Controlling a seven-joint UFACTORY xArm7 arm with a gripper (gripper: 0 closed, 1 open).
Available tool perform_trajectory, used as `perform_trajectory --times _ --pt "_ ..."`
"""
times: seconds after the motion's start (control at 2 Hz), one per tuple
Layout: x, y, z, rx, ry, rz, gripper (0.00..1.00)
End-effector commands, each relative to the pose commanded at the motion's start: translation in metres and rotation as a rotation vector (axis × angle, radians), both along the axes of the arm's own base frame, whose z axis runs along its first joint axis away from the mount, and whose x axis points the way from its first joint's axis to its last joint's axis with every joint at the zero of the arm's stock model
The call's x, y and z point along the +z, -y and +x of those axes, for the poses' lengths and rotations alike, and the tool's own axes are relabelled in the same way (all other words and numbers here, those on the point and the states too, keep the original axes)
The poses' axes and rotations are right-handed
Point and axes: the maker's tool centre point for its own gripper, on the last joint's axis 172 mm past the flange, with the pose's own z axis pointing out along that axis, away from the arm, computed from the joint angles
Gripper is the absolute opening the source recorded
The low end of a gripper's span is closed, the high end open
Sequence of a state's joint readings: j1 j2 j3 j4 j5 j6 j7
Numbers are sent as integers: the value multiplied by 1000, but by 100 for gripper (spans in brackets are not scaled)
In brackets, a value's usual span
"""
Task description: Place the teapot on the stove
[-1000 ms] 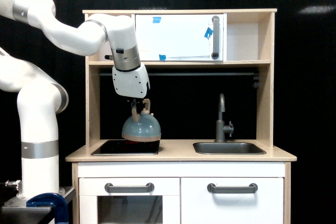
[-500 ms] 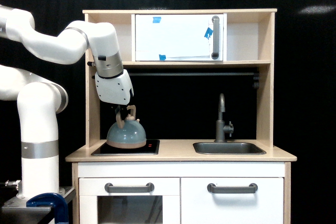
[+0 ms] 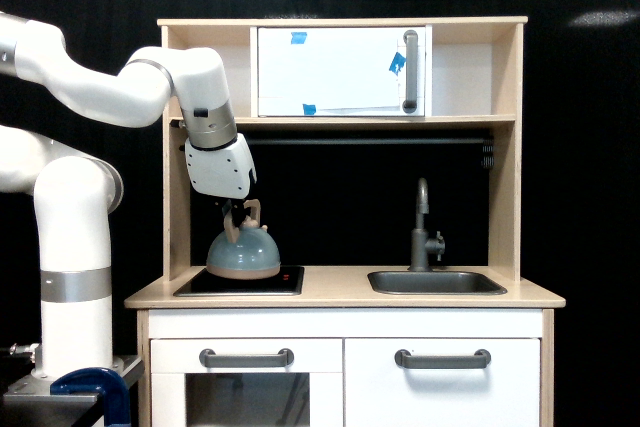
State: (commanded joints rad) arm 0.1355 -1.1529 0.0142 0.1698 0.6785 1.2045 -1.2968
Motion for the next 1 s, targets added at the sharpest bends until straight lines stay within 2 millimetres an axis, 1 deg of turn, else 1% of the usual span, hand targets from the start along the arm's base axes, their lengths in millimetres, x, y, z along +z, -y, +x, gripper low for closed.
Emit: perform_trajectory --times 0.5,1.0 --pt "-8 0 -2 0 0 0 100" --pt "2 0 6 0 0 0 100"
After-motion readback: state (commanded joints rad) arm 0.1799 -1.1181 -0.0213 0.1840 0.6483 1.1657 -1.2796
